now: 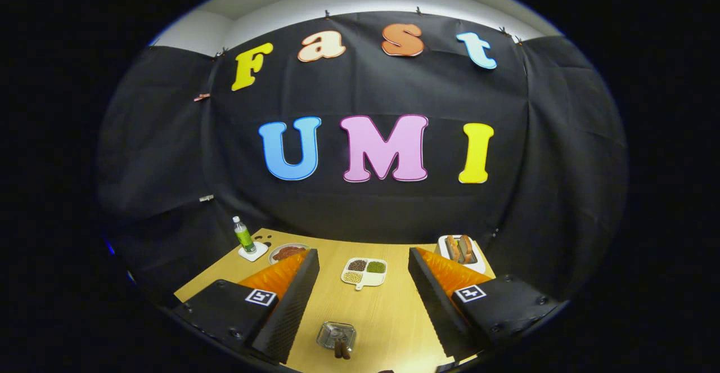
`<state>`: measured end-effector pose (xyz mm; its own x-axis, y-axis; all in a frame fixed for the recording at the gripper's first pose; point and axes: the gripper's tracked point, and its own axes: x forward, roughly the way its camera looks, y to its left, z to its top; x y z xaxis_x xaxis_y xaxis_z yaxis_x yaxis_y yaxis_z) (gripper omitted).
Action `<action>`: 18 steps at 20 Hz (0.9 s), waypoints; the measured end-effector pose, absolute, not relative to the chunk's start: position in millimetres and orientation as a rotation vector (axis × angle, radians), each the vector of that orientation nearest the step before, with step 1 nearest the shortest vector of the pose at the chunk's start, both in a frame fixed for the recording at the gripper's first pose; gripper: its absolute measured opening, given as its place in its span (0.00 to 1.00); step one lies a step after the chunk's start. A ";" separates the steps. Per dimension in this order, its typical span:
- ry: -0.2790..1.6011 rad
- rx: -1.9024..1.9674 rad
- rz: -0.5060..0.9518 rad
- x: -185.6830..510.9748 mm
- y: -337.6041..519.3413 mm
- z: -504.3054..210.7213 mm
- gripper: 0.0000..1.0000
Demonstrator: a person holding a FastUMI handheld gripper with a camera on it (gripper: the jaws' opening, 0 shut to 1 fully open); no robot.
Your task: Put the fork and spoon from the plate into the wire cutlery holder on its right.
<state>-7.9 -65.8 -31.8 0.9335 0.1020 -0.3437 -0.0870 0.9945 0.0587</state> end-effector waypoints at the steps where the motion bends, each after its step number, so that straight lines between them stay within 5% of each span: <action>1: 0.346 0.024 0.110 -13.1 -67.8 -30.0 0.98; 18: 0.313 0.061 0.198 -7.8 -108.7 -35.2 0.97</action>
<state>-7.8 -108.7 -35.2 0.9324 0.2026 -0.2994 -0.1836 0.9788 0.0903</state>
